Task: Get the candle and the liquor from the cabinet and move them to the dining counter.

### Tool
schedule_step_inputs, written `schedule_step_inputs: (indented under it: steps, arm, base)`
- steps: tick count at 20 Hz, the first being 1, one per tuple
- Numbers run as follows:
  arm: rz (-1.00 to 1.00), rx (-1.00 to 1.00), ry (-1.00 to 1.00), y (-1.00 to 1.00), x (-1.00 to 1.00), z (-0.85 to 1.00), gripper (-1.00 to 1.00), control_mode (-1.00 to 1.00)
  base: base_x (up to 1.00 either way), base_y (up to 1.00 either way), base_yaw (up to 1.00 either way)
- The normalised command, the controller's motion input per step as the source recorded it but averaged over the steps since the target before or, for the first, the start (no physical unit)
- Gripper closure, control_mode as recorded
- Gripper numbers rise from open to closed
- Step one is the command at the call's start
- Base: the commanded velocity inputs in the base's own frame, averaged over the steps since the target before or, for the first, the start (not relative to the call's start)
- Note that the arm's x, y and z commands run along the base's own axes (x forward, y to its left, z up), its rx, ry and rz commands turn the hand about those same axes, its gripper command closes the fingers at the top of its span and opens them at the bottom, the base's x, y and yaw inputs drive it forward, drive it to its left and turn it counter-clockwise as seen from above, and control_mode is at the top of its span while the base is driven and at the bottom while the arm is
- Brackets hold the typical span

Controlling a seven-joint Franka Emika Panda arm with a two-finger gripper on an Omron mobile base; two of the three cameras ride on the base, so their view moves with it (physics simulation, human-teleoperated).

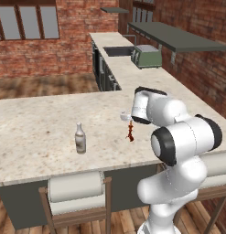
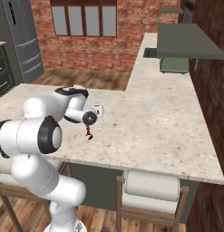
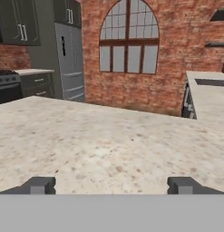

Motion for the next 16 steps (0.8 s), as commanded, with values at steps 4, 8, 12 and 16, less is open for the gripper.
schedule_step_inputs:
  steps: [4,8,12,16]
  arm:
    - [-0.06,0.0,0.03,0.0,0.0,0.77,-1.0,-1.0]
    - [-0.05,0.0,0.14,0.0,0.0,0.84,-1.0,-1.0]
    - [-0.06,0.0,0.23,0.0,0.0,0.86,-1.0,-1.0]
    - [-0.07,0.0,0.24,-0.02,-0.26,0.78,-1.0,-1.0]
  base:
    - [0.0,0.0,0.0]
    - [0.0,0.0,0.0]
    - [0.0,0.0,0.0]
    - [0.0,0.0,0.0]
